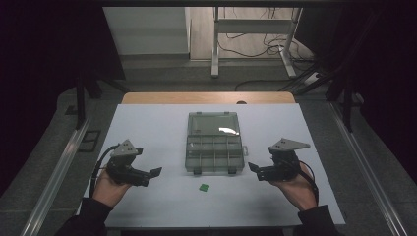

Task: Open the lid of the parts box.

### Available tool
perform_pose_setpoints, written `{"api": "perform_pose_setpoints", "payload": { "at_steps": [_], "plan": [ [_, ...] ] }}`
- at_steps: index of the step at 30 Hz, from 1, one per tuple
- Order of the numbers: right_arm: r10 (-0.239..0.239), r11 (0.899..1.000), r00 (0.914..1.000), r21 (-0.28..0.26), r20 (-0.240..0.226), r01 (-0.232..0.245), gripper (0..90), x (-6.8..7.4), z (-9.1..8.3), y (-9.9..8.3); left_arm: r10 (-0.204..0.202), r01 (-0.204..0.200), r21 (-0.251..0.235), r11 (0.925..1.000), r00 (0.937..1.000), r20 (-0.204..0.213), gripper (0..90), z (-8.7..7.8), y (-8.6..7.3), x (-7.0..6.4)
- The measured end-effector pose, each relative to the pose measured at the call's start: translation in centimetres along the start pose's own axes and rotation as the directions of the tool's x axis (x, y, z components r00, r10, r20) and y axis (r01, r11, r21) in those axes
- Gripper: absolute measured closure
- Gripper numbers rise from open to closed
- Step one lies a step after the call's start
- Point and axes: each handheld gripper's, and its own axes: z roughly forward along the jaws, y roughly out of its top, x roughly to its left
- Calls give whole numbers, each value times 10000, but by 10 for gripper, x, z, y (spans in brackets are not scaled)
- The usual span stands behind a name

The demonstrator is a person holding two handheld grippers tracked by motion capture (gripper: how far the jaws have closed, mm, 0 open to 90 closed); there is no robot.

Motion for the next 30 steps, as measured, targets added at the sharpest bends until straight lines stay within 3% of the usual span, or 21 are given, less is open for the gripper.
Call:
{"api": "perform_pose_setpoints", "payload": {
  "at_steps": [17,30],
  "plan": [
    [499,9987,9982,11,318,-500,0,1,-23,-29,-183,151,-515,9986,9979,-623,0,-30,-30,2],
    [758,9967,9959,257,484,-771,0,-4,-30,-48,-94,87,-143,9999,9985,-533,0,-33,-46,1]
  ]
}}
